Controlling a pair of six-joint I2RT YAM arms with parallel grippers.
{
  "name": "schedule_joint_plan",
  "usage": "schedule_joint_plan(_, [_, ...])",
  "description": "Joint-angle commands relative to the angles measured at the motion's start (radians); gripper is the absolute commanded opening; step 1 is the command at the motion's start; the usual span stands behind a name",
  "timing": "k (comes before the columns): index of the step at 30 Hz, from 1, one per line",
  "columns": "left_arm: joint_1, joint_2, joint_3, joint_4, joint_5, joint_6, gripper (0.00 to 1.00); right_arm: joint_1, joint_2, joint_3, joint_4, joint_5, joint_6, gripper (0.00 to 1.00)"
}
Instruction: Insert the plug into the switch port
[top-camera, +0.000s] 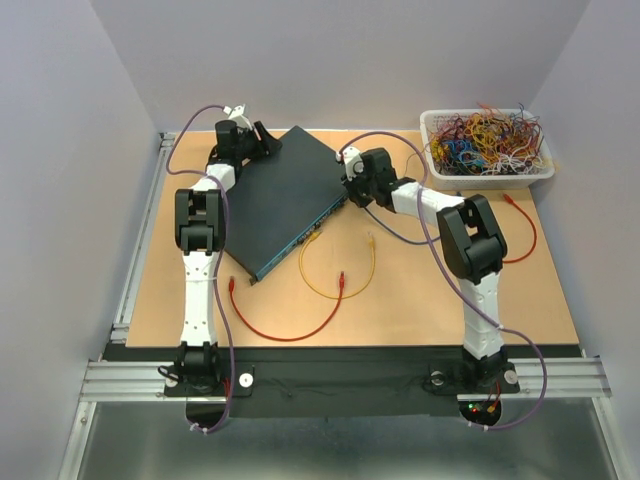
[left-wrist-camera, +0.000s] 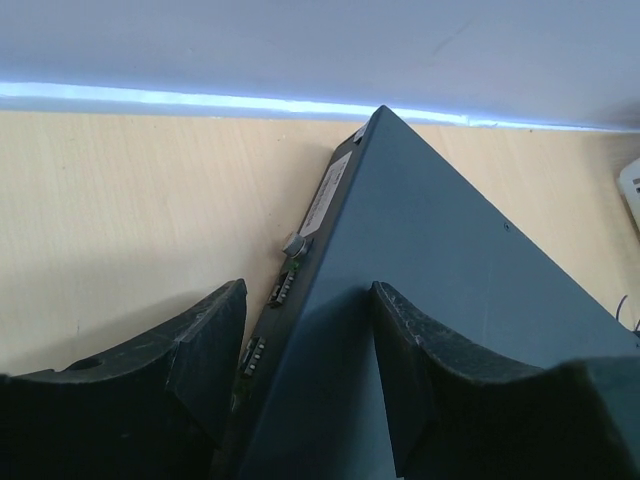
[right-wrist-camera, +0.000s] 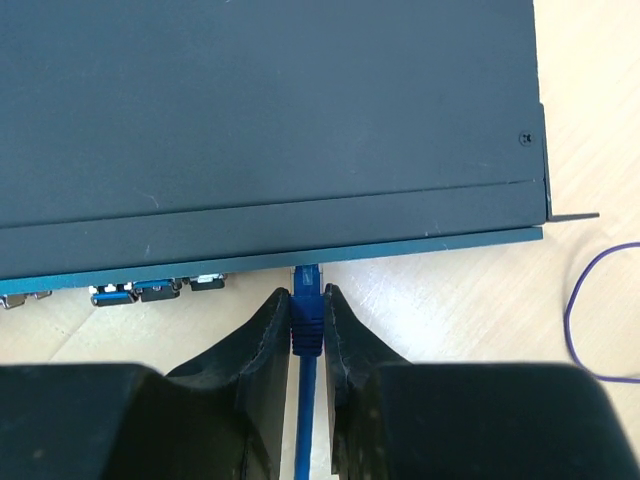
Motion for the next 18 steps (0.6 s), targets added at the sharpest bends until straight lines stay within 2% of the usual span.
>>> schedule_joint_plan(1, [-0.108,0.045,0.068,-0.151,0.178,0.000,0.62,0.025,-0.018,0.115,0.250,-0.112,-0.069,0.00])
schedule_joint_plan(11, [-0.122,0.102,0.193,-0.246,0.221,0.049,0.62,0.025,0.024,0.161,0.253,-0.055,-0.106,0.00])
schedule_joint_plan(18, [-0.123,0.108,0.200,-0.249,0.229,0.051,0.62,0.025,0.042,0.210,0.262,-0.046,-0.112,0.00])
